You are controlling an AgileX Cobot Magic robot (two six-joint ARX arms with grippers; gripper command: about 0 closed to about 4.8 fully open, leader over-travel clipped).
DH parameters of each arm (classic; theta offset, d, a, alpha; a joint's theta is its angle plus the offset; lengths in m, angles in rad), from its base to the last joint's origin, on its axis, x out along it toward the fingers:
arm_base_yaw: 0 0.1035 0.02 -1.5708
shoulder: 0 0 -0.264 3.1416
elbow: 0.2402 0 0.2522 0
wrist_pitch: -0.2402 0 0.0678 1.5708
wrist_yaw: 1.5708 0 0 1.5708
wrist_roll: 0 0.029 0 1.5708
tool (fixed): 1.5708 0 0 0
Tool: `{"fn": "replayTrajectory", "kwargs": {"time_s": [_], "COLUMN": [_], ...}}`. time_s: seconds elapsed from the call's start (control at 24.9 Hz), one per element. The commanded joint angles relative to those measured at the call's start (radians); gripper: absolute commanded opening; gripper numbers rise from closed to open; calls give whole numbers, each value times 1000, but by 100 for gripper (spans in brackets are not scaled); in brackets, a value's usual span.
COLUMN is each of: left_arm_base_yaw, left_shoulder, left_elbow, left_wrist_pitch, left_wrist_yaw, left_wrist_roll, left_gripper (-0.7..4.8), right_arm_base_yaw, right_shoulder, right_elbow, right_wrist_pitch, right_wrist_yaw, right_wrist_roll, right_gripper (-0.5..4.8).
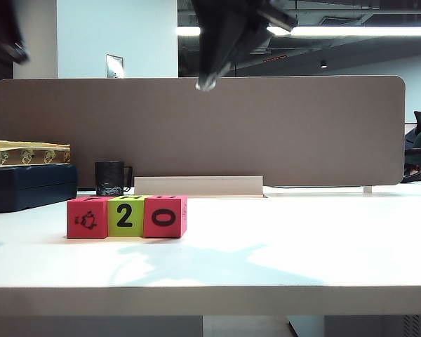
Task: Select the appropriate blocks from the scattered letter blocks on the table and arrange them in a row to spell out "THU".
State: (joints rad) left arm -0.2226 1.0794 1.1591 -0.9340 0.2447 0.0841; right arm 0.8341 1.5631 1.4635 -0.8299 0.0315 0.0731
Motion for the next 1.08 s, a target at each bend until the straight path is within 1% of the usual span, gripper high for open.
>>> {"fn": "replayTrajectory", "kwargs": {"time_s": [0.04, 0.16, 0.32, 0.48, 0.64, 0.88, 0.96, 1.04, 1.08], "left_arm_base_yaw": [1, 1, 1, 1, 1, 1, 1, 1, 1], "left_shoulder": [-131, -220, -315, -365, -415, -488, -513, -554, -583], "left_elbow": [-19, -19, -20, -20, -24, -37, -37, -37, -43], "left_wrist_pitch": [-40, -77, -130, -179, -199, -231, -240, -240, -235], "left_wrist_yaw": [-8, -47, -50, -51, -84, -80, -64, -66, -74], "left_wrist_roll": [-14, -14, -18, -23, -33, -40, -52, -59, -59], "left_gripper": [-6, -6, -6, -6, -6, -6, -6, -6, -6], "right_arm_base_yaw": [43, 54, 51, 50, 36, 24, 25, 25, 25], "right_shoulder": [-52, -95, -159, -231, -324, -499, -574, -683, -757], "right_elbow": [4, 3, -6, -45, -130, -280, -327, -388, -429], "right_wrist_pitch": [-63, -100, -125, -146, -133, -111, -95, -82, -87], "right_wrist_yaw": [82, 109, 116, 169, 172, 176, 179, 206, 243], "right_wrist_roll": [2, 13, 35, 60, 107, 166, 193, 232, 249], "right_gripper": [-2, -2, -2, -2, -2, -2, -2, -2, -2]}}
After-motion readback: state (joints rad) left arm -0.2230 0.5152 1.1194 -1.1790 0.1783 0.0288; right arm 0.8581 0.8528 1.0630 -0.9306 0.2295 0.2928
